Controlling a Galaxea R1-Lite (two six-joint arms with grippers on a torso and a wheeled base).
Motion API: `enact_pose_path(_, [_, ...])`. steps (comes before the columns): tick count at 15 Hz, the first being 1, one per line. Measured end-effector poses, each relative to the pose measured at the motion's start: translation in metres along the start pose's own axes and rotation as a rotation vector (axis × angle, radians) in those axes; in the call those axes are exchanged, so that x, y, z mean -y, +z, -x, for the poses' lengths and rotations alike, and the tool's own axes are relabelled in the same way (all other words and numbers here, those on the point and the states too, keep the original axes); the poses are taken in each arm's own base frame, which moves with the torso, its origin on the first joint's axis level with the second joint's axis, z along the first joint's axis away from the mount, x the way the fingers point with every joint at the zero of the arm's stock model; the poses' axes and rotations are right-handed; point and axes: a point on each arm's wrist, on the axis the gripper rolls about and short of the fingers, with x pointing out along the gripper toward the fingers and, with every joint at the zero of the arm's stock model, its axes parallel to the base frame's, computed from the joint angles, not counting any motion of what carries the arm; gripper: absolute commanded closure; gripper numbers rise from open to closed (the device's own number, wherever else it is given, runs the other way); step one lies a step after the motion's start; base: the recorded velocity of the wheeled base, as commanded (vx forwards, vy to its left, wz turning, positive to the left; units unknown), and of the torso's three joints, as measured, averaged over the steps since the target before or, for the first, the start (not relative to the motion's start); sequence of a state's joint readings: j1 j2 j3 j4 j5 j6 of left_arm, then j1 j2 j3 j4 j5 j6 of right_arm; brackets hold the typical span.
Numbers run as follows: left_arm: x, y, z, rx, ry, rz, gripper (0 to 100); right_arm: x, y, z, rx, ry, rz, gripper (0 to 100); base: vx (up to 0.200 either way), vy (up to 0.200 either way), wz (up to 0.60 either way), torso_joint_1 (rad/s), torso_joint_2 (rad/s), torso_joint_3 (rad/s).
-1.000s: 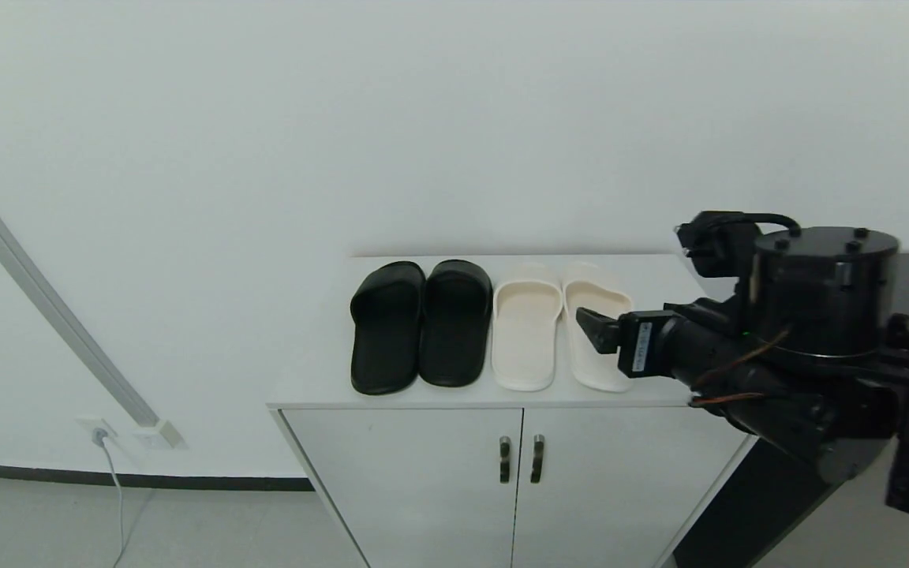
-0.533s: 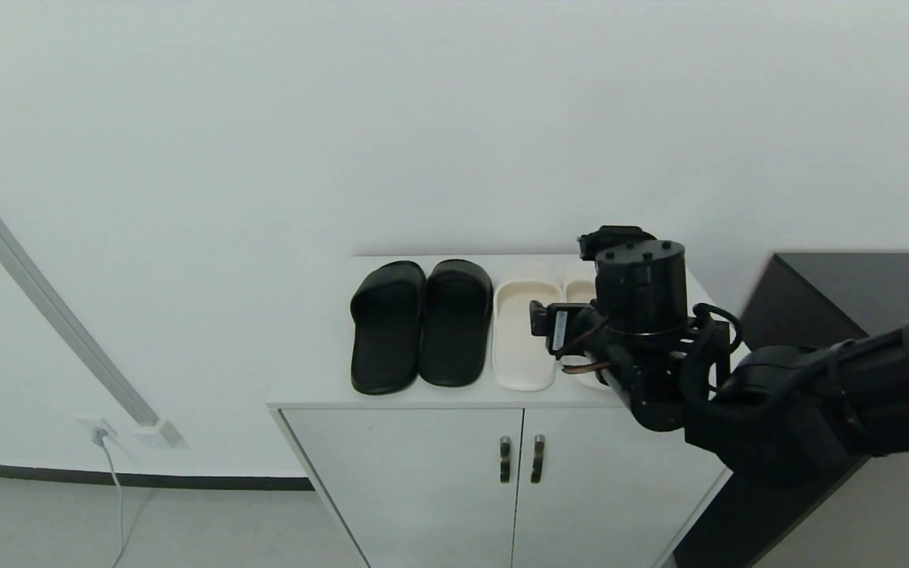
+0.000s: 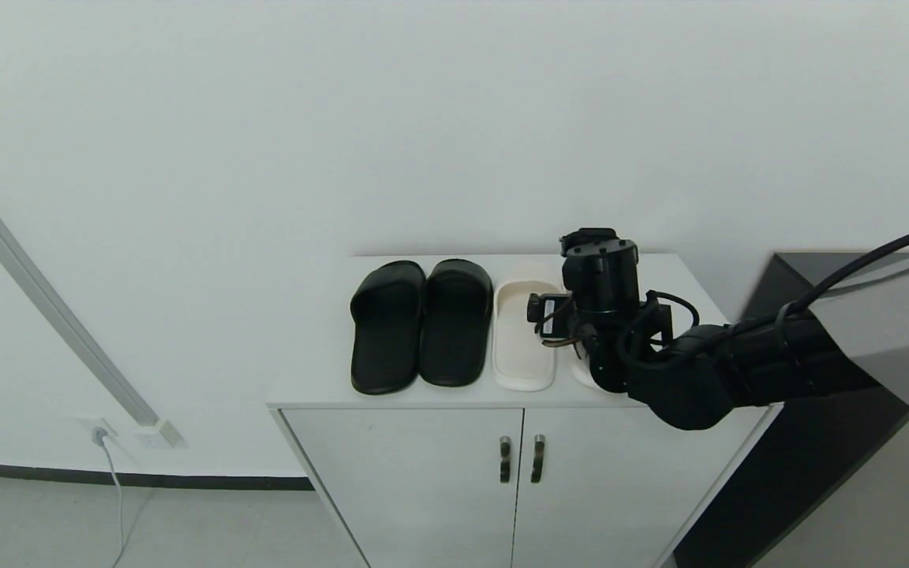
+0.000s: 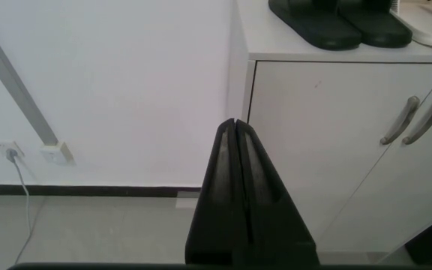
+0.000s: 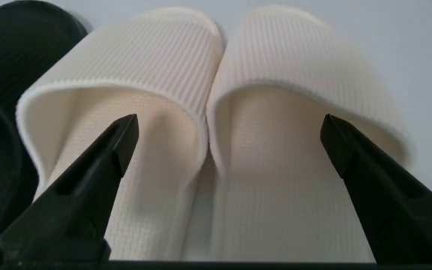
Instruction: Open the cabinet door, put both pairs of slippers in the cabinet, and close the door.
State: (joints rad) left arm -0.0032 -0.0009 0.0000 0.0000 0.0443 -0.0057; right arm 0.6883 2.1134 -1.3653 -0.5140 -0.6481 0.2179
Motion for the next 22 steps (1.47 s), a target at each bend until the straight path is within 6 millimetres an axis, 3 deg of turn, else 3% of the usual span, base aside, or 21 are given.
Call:
enact_pose_path(8, [0.0,0.0,0.0,0.0,0.0,0.0,100,-0.012,0.002,-0.038,0.012,-0.028,0.013,0,0.0,0.0,0.0,0.0,0.0,0.0])
enact_pose_path(9, [0.0,0.0,0.0,0.0,0.0,0.0,100,-0.011,0.001,-0.041,0.012,-0.033,0.014,100,0.0,0.0,0.0,0.0,0.0,0.0])
enact_pose_path(16, [0.0,0.0,0.0,0.0,0.0,0.0,100,-0.008,0.003,-0.042,0.017,-0.039,0.05,100,0.0,0.0,0.0,0.0,0.0,0.0])
enact_pose_path(19, [0.0,0.0,0.0,0.0,0.0,0.001,100,-0.011,0.014,-0.024,0.029,-0.015,0.045,100,0.0,0.0,0.0,0.0,0.0,0.0])
enact_pose_path(22, [0.0,0.0,0.0,0.0,0.0,0.002,100,-0.007,0.02,0.008,0.013,0.02,0.067,100,0.0,0.0,0.0,0.0,0.0,0.0])
